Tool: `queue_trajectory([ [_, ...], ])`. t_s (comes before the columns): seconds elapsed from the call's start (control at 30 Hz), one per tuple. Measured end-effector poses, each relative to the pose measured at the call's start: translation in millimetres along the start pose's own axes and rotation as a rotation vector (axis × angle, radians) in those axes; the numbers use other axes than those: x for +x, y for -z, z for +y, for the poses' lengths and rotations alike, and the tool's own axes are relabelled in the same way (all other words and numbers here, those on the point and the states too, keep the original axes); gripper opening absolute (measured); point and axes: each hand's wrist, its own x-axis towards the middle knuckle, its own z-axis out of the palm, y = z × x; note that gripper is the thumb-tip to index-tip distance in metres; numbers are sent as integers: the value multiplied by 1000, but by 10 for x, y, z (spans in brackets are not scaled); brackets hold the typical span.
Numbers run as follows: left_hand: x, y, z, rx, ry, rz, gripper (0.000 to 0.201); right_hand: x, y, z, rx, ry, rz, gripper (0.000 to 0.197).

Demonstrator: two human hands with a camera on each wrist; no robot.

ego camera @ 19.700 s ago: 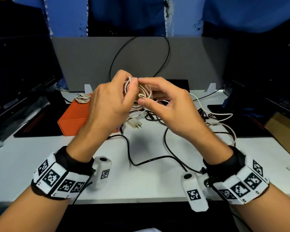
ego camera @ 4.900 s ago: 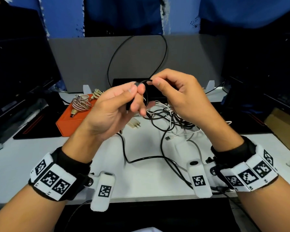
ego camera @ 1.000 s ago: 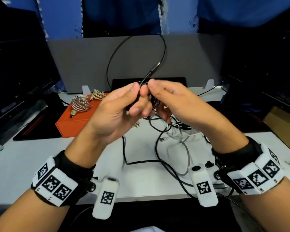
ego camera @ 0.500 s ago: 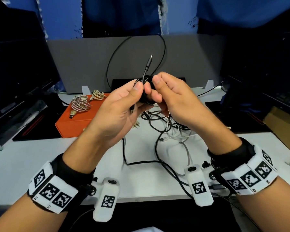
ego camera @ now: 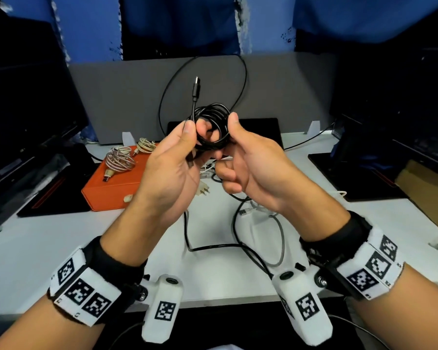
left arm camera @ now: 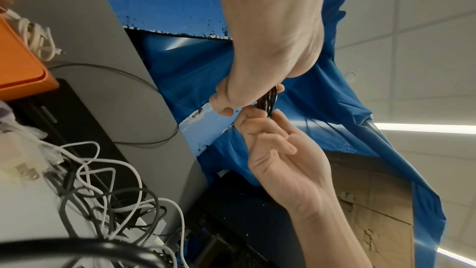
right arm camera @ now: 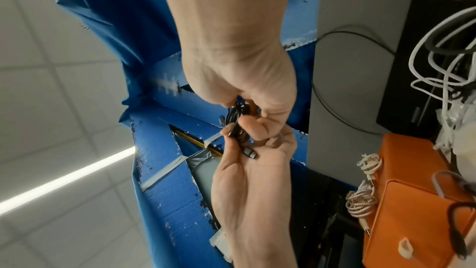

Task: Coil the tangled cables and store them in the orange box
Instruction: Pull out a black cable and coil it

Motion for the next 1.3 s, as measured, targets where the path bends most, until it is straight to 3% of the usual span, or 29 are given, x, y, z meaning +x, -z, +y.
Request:
queue_trajectory([
  [0.13, 9, 7, -5, -83, 71, -29, 29, 11, 49, -36, 94, -87, -142, 45],
  [0.27, 20, -1, -29, -164, 139, -68, 29, 9, 43, -52, 93, -67, -126, 34],
  [0.37, 15, 5, -80, -76, 174, -57, 28, 35, 82, -45, -207, 50, 29, 32],
  [0.5, -8, 5, -87, 265, 241, -9, 33, 75, 262, -131, -828, 206, 175, 35],
  [0.67, 4, 85, 117, 560, 216, -38, 37, -10, 374, -284, -1299, 145, 82, 38],
  [0.77, 7, 166, 182, 751, 179, -169, 44, -50, 353, -278, -1427, 106, 8, 39],
  [0.87, 15, 194, 133, 1023, 84, -312, 36, -68, 325, -269, -1422, 103, -38, 38],
  [0.93, 37, 211, 66, 1097, 32, -274, 31, -57, 340, -272, -1369, 133, -25, 37],
  [1.13, 69, 188, -25, 837, 6, -14, 23, 21, 313, -169, -900, 256, 152, 32],
  [1.3, 87, 173, -81, 641, 7, 107, 23, 67, 266, -61, -803, 235, 111, 36],
])
